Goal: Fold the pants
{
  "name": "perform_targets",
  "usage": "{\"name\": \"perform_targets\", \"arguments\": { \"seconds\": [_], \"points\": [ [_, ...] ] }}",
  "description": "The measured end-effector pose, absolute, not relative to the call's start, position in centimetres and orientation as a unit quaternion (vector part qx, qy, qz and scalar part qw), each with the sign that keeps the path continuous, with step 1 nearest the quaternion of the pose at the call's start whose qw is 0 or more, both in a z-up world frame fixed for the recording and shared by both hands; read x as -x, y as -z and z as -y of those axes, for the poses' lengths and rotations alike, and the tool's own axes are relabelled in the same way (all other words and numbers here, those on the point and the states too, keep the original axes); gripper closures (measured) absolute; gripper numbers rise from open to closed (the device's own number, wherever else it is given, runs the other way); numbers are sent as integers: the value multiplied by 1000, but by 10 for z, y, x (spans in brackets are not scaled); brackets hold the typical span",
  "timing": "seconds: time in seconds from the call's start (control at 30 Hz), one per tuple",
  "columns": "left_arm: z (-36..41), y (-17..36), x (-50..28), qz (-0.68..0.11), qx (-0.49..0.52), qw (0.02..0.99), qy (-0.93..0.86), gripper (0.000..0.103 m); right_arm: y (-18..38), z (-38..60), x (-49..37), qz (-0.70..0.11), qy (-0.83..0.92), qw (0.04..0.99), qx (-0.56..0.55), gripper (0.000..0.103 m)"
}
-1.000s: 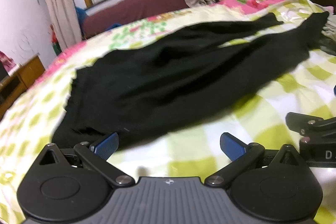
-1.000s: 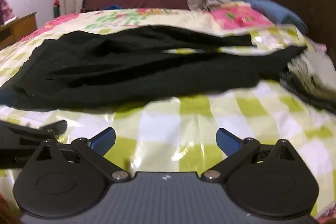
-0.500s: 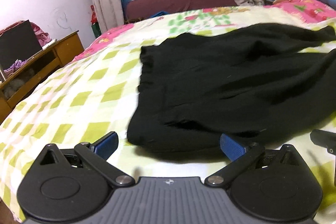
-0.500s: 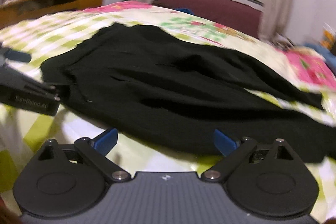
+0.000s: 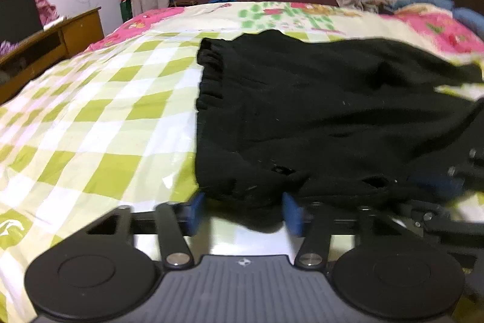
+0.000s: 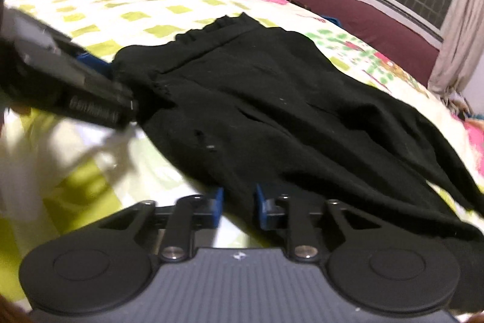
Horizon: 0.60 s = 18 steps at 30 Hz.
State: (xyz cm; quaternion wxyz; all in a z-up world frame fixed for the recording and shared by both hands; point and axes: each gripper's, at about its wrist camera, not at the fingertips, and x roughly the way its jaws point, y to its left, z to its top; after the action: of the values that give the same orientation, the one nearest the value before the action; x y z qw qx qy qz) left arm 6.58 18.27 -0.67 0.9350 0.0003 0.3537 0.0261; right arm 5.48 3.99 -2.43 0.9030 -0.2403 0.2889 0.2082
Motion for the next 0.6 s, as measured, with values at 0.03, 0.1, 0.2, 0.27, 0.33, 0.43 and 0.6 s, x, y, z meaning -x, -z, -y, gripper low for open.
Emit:
{"name": "perform_targets", "arguments": {
  "seconds": [0.03, 0.1, 0.2, 0.27, 0.33, 0.43, 0.6],
  "points": [
    [-190, 5, -64, -352, 12, 936, -23, 45, 26, -37, -56, -295, -209, 901, 240, 86],
    [-200, 2, -62, -349, 23, 937, -25, 55, 24, -42, -55, -302, -217, 898, 237, 86],
    [-217, -1, -58, -346, 17, 937, -39, 63, 22, -52, -52, -309, -244, 892, 224, 87],
    [-228, -2, -55, -346, -2, 936, -62, 69, 19, -69, -50, -312, -265, 887, 215, 87],
    [-245, -1, -51, -352, -17, 931, -94, 72, 18, -89, -46, -309, -287, 882, 210, 88],
    [-270, -2, -44, -361, -28, 922, -141, 72, 18, -119, -38, -298, -302, 879, 218, 86],
    [-272, -18, -29, -344, -27, 925, -156, 72, 8, -110, -37, -304, -300, 887, 176, 76]
  ]
}}
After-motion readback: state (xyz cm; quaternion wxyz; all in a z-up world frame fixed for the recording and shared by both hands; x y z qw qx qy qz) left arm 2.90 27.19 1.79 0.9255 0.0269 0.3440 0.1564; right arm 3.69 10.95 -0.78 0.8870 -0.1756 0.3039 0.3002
